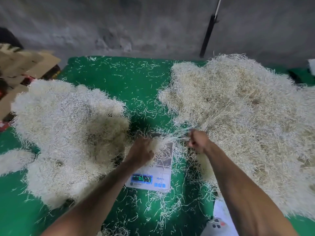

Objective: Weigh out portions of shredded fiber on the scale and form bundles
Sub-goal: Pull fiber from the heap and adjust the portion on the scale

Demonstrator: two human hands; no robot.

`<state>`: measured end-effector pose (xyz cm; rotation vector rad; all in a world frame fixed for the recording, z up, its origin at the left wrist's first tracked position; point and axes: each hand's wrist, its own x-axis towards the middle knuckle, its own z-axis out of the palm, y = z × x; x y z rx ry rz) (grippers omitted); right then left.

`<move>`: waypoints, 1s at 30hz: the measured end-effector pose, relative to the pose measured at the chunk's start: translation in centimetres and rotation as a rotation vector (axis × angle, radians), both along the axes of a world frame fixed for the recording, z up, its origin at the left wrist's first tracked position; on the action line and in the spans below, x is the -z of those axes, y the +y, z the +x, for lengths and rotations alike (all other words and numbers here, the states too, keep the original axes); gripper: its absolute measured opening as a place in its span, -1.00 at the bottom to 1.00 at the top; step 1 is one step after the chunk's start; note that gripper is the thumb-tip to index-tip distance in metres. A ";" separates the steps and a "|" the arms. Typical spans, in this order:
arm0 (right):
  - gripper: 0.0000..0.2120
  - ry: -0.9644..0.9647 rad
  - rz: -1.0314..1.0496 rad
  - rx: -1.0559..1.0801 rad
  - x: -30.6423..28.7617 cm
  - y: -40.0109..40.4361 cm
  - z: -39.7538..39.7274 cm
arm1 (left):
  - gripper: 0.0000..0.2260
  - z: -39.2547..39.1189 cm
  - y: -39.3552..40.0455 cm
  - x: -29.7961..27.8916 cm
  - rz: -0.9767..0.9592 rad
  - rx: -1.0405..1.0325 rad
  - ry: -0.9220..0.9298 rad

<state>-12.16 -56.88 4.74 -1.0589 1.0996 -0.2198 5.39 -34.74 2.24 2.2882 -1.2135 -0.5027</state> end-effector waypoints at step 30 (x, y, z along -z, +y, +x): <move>-0.44 0.746 -0.867 -0.566 7.0 26.1 -5.7 | -0.32 -3.8 19.9 5.4 0.004 -0.208 0.430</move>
